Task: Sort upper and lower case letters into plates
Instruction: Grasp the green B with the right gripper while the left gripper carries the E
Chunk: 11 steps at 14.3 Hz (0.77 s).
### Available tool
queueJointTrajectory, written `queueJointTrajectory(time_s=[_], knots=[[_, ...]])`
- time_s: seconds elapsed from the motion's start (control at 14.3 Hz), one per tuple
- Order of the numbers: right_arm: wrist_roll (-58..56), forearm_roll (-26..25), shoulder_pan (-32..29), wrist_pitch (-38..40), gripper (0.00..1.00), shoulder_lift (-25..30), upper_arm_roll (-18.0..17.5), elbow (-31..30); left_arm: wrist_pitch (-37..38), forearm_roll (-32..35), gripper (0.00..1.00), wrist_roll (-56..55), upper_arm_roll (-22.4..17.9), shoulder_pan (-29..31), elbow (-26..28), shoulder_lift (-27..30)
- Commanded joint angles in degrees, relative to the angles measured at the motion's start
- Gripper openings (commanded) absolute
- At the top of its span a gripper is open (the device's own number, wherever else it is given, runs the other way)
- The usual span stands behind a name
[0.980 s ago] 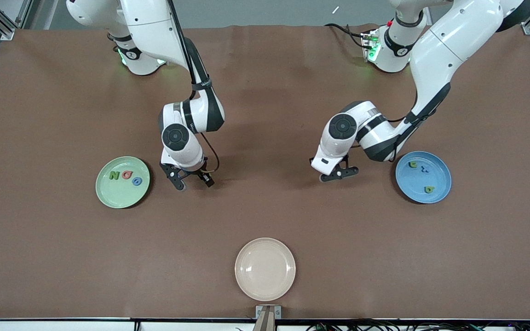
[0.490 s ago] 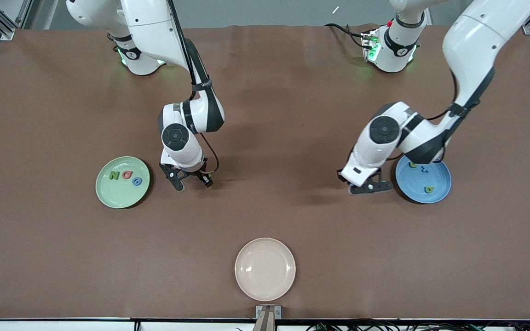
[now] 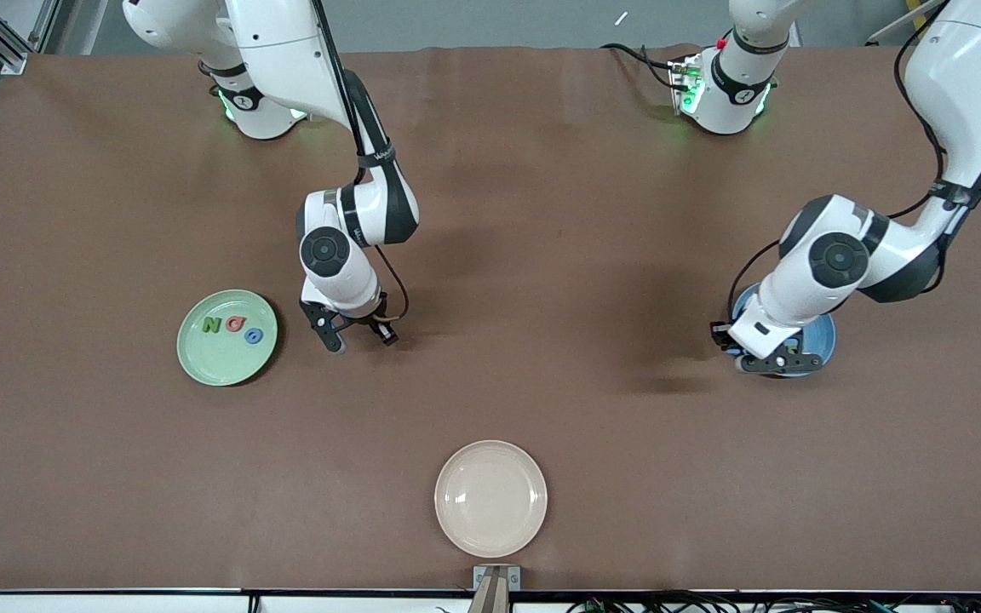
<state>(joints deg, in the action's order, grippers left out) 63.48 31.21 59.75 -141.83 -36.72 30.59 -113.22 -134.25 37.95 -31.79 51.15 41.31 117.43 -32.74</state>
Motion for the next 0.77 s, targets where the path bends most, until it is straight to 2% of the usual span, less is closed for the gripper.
queueJointTrajectory(time_s=[0.0,0.07,0.14,0.42,0.56,0.7], knots=[[0.07,1.3,0.63,-0.65,0.35,-0.63,0.26,0.1,0.04,0.38,0.03,4.96,0.97,3.85,1.23,0.84],[0.07,1.3,0.54,-0.56,0.15,-0.63,0.26,0.1,0.04,0.38,0.03,6.64,0.88,5.0,1.31,0.49],[-0.28,1.3,0.28,-0.47,0.0,-0.54,0.26,0.19,0.04,0.38,0.04,7.61,0.71,5.44,1.31,-0.12],[-3.87,1.04,-2.52,2.24,0.0,0.07,0.44,2.38,0.04,1.42,0.04,10.26,-1.66,5.89,1.31,-1.35],[-6.16,0.78,-5.25,10.21,0.0,0.34,1.22,6.76,0.04,4.06,0.04,10.26,-2.37,5.89,1.31,-2.41],[-10.71,0.6,-7.37,18.3,0.0,0.78,4.38,10.64,0.04,4.59,0.04,10.26,-2.46,5.89,1.31,-2.94]])
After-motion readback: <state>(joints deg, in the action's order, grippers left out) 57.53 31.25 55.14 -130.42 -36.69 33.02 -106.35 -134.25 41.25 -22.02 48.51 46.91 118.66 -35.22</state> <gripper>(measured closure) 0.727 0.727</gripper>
